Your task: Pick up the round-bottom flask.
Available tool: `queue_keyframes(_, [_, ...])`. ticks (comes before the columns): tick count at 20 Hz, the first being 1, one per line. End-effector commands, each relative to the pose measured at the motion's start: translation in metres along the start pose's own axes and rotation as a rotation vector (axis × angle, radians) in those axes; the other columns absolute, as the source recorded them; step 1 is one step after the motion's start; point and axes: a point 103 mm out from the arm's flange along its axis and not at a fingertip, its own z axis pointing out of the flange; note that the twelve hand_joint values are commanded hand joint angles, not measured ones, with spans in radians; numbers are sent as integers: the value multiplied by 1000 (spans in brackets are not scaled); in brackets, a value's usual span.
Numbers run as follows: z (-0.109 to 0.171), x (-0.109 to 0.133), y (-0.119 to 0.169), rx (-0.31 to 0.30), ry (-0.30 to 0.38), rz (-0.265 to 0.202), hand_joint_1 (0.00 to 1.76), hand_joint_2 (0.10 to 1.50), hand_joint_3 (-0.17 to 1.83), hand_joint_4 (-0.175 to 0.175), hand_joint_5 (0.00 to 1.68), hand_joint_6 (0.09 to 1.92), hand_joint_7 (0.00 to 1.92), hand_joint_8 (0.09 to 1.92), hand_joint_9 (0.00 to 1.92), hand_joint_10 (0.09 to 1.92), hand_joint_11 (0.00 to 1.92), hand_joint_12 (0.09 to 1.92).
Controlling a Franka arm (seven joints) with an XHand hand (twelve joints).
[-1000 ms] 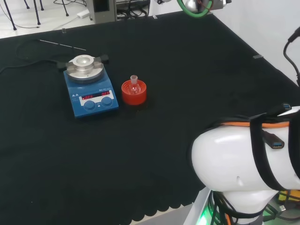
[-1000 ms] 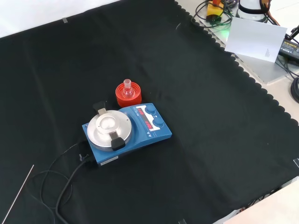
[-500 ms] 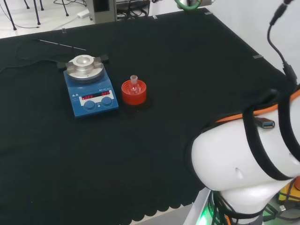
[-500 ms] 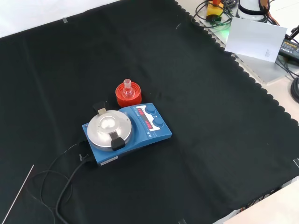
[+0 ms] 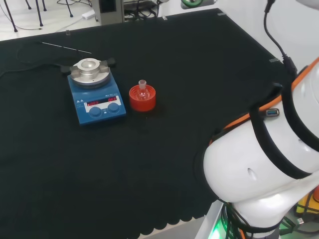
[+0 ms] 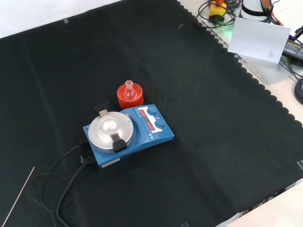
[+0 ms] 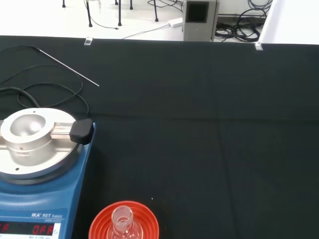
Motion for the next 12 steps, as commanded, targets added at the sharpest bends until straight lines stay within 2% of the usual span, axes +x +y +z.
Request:
queue_keyframes(1, [19,0,34,-17,-23,-53,757,820,551,-83,435,795,596,744,690,855,140,1483])
queue_keyframes(8, [48,-6,62,-23,-43,-95,759,822,548,-83,436,798,600,744,690,856,141,1483])
queue_keyframes(12, [65,-18,77,-16,-3,-102,760,822,547,-83,436,800,602,744,691,856,141,1482])
